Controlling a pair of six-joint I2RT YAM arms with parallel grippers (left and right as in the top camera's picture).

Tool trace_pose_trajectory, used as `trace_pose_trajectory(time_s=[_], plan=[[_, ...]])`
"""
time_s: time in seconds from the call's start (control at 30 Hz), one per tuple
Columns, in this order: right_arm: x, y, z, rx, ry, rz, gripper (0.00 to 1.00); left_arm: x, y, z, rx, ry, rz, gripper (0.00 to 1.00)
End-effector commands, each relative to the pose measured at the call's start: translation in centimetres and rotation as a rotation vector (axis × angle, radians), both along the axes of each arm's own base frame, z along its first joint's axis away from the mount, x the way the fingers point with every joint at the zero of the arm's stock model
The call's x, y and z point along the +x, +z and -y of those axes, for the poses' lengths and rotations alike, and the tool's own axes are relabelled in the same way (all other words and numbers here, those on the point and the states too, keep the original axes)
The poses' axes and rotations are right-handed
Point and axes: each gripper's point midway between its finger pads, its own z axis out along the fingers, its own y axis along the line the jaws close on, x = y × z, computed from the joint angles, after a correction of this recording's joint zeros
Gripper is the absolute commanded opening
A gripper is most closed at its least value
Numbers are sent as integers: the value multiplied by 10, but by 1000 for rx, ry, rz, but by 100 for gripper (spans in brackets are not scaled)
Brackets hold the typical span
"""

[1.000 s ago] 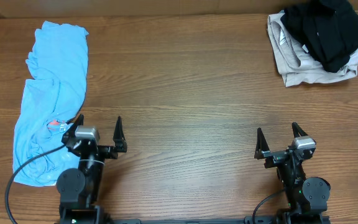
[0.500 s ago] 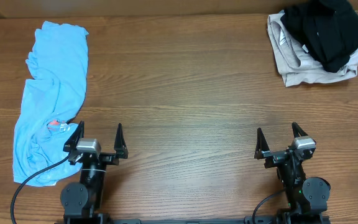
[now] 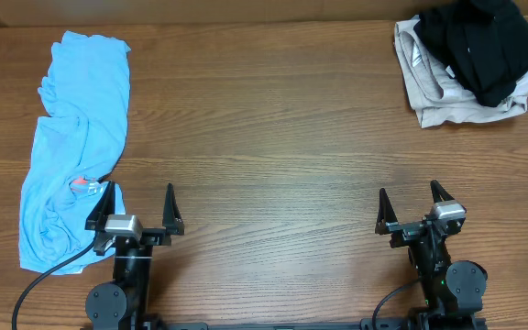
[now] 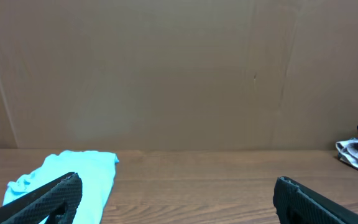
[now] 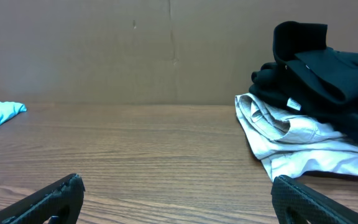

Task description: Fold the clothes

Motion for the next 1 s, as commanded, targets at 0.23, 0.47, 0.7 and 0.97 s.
trace_pose_trajectory(time_s=[0.23, 0.47, 0.7, 0.97], plan=[[0, -2, 0, 4, -3, 5, 100, 1, -12, -2, 21, 12, -35, 100], [0, -2, 0, 4, -3, 5, 100, 3, -41, -5, 17, 29, -154, 100], [0, -2, 0, 4, -3, 5, 100, 3, -65, -7, 15, 41, -250, 100], [0, -2, 0, 4, -3, 5, 100, 3, -66, -11, 18, 61, -253, 100]])
